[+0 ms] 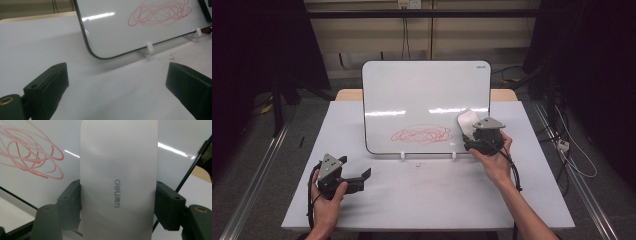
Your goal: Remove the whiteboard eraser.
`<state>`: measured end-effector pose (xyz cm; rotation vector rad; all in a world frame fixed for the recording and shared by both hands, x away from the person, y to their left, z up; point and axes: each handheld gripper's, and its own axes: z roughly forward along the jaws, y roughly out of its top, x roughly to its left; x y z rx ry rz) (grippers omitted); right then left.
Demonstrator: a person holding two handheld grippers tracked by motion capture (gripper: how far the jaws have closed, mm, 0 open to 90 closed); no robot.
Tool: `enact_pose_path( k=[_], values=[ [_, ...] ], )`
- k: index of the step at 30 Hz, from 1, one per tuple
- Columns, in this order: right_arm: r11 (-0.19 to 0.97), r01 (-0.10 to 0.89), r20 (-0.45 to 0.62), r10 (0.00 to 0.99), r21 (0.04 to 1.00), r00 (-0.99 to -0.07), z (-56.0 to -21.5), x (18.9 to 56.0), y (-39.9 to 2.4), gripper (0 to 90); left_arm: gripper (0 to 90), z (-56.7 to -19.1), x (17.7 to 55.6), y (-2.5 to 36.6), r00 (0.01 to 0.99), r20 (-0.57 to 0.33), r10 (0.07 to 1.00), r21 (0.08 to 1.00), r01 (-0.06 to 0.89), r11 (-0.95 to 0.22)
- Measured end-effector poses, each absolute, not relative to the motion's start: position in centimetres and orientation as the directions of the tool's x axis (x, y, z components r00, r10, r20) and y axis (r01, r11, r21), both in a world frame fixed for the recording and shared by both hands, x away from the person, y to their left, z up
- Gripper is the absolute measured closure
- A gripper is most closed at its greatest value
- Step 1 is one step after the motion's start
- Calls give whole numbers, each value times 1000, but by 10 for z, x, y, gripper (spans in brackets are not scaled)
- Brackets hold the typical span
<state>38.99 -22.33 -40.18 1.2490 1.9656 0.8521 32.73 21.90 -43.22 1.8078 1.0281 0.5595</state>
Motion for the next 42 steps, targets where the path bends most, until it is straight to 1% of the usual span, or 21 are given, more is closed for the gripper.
enact_pose_path(
  k=[4,11,14,22,34,42],
  values=[
    [304,506,-133,929,807,-346,-400,389,-228,316,45,-432,327,219,542,-59,838,893,404,-198],
    [282,506,-93,926,815,-366,-400,388,-230,316,46,-433,327,219,539,-56,840,892,406,-201],
    [286,490,-99,923,824,-371,-397,385,-229,316,44,-433,326,220,540,-66,839,892,409,-192],
    [272,444,-89,916,854,-390,-387,374,-231,316,44,-435,328,222,534,-60,843,887,416,-201],
    [276,398,-101,908,875,-406,-383,361,-230,316,44,-435,328,222,527,-57,848,888,415,-199],
    [313,365,-131,886,877,-445,-382,354,-217,316,44,-433,326,221,531,-56,845,889,413,-200]
  ],
)
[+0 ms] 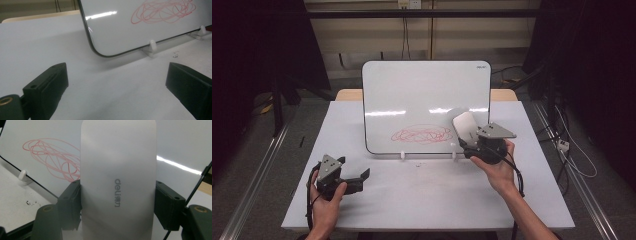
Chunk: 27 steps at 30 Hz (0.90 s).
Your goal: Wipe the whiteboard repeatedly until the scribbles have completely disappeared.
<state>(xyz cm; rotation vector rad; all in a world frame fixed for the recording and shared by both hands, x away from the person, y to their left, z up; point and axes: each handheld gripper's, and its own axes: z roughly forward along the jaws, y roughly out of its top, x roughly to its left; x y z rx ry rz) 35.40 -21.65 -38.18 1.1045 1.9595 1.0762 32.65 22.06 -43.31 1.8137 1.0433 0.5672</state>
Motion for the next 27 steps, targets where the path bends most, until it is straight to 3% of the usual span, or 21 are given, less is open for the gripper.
enact_pose_path(
  k=[27],
  values=[
    [428,264,-234,807,865,-543,-377,373,-139,317,44,-435,329,224,527,-49,848,883,419,-209]
  ],
)
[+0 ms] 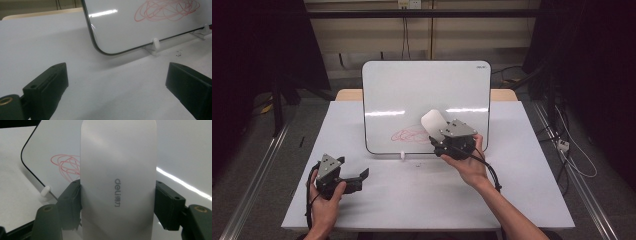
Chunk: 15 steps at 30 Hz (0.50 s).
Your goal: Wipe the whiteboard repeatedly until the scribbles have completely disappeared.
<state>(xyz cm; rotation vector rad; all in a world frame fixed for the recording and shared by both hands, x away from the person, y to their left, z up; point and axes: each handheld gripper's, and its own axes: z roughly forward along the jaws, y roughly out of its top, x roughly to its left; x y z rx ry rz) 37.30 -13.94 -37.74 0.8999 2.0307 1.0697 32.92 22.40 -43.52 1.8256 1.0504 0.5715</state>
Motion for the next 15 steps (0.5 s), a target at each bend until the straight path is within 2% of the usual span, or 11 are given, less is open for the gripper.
enact_pose_path(
  k=[7,15],
  values=[
    [455,272,-258,802,848,-538,-385,378,-129,317,44,-435,330,221,536,-53,842,885,415,-209],
    [449,305,-263,829,840,-494,-392,385,-143,317,44,-436,331,220,530,-50,847,882,421,-212]
  ],
)
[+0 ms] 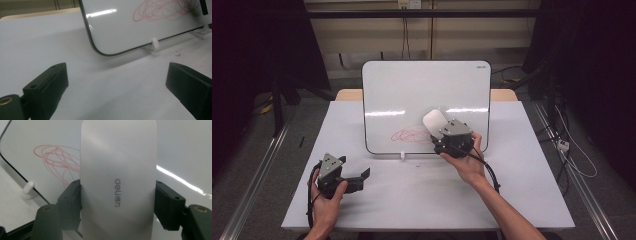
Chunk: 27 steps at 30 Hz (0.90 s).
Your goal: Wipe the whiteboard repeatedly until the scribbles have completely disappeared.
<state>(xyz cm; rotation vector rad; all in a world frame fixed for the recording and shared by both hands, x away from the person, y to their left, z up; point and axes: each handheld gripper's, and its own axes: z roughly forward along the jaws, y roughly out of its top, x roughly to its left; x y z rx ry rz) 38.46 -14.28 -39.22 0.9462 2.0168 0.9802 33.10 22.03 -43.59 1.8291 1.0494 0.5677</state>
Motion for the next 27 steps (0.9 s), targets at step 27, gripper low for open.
enact_pose_path(
  k=[27],
  values=[
    [524,318,-369,821,790,-435,-410,394,-133,317,44,-435,329,221,532,-45,846,882,419,-216]
  ],
)
